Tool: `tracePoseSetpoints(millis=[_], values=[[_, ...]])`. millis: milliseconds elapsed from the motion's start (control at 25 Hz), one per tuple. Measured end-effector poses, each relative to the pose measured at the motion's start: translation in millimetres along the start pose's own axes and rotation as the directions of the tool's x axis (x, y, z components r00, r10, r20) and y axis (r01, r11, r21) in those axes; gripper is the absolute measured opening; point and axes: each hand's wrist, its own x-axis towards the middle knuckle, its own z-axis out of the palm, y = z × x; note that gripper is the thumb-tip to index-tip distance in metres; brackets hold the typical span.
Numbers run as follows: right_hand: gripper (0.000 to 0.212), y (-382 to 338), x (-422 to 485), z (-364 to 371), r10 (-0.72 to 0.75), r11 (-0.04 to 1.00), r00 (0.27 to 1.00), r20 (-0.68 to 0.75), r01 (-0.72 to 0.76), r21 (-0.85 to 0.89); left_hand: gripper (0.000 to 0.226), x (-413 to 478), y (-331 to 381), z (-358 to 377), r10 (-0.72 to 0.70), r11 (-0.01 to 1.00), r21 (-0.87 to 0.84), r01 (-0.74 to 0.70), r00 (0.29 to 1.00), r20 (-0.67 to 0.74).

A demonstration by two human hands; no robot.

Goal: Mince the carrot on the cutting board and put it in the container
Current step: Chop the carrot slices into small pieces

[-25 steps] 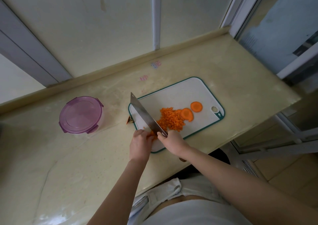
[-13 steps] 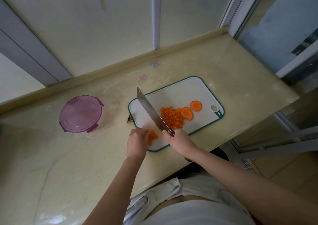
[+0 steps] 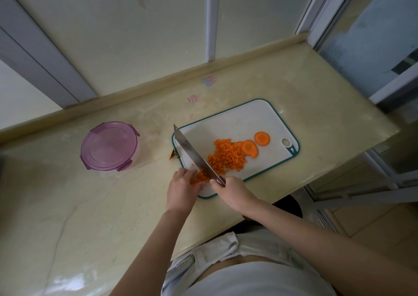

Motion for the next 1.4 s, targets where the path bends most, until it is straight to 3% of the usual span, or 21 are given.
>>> tracePoseSetpoints(millis=[280,680,920,1200,1400], values=[[0.050,2,3,1,0.021,1.000,0.999,-0.025,-0.021,0.001,0.013,8,8,7,-0.050,0.997,-0.068,0.046,0.997,-0.067],[0.050,-3,11,-1,0.031,0.999,0.999,0.032,-0.030,-0.018,0.010,15,6,8,-0.064,0.997,-0.047,0.062,0.997,-0.042],[0.050,-1,15,13,0.010,0.999,1.000,-0.008,-0.011,-0.033,0.008,15,3,10,-0.062,0.997,-0.049,0.060,0.997,-0.035],[0.045,6,23,-3,0.031,0.997,0.998,0.049,-0.034,0.070,0.006,11,3,9,-0.030,0.996,-0.081,0.026,0.998,-0.057],[0.042,7,25,-8,0.100,0.987,0.995,-0.024,-0.096,0.130,0.008,8,5,9,-0.017,0.991,-0.134,0.007,0.997,-0.074]])
